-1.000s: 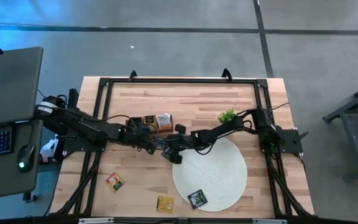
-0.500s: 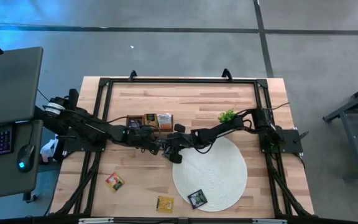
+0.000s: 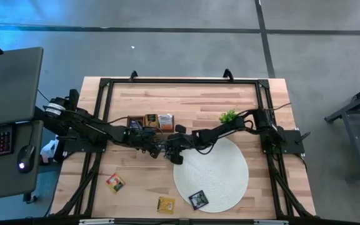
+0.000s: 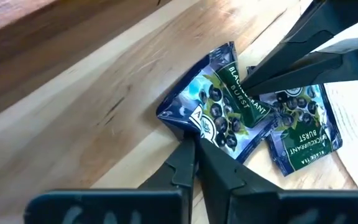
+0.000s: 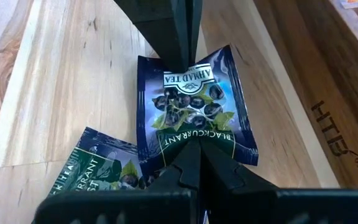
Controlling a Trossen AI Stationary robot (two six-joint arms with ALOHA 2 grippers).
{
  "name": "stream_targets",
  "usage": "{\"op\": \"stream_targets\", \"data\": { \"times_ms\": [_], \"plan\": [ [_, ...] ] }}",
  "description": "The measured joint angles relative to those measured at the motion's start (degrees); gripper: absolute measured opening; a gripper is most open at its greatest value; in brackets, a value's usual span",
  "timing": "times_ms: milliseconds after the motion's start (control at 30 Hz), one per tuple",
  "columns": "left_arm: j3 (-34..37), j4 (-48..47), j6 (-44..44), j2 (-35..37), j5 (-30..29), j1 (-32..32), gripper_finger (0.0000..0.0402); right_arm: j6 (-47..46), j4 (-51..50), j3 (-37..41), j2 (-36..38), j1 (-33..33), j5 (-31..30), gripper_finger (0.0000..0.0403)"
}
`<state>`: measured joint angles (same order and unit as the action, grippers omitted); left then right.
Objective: Pick & Place Tea
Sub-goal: Put the violet tea bag into the left section of the wooden organizer
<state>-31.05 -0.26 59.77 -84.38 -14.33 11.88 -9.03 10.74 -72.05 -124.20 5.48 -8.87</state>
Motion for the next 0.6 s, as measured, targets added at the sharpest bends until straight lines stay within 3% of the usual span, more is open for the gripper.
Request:
{"op": "stream_targets", "data": {
  "times_ms": [333, 600],
  "plan": [
    [-0.1, -3.0, -3.4, 3.2, 1.5, 0.1, 0.0002, -0.1, -2.6, 0.1, 1.6, 0.2, 0.6, 0.0000],
    [-0.4, -11.1, -7.3, 14.3, 3.7, 0.1, 0.0000, 0.0, -4.1, 0.1, 5.0, 1.9, 0.3, 0.0000]
  ]
}}
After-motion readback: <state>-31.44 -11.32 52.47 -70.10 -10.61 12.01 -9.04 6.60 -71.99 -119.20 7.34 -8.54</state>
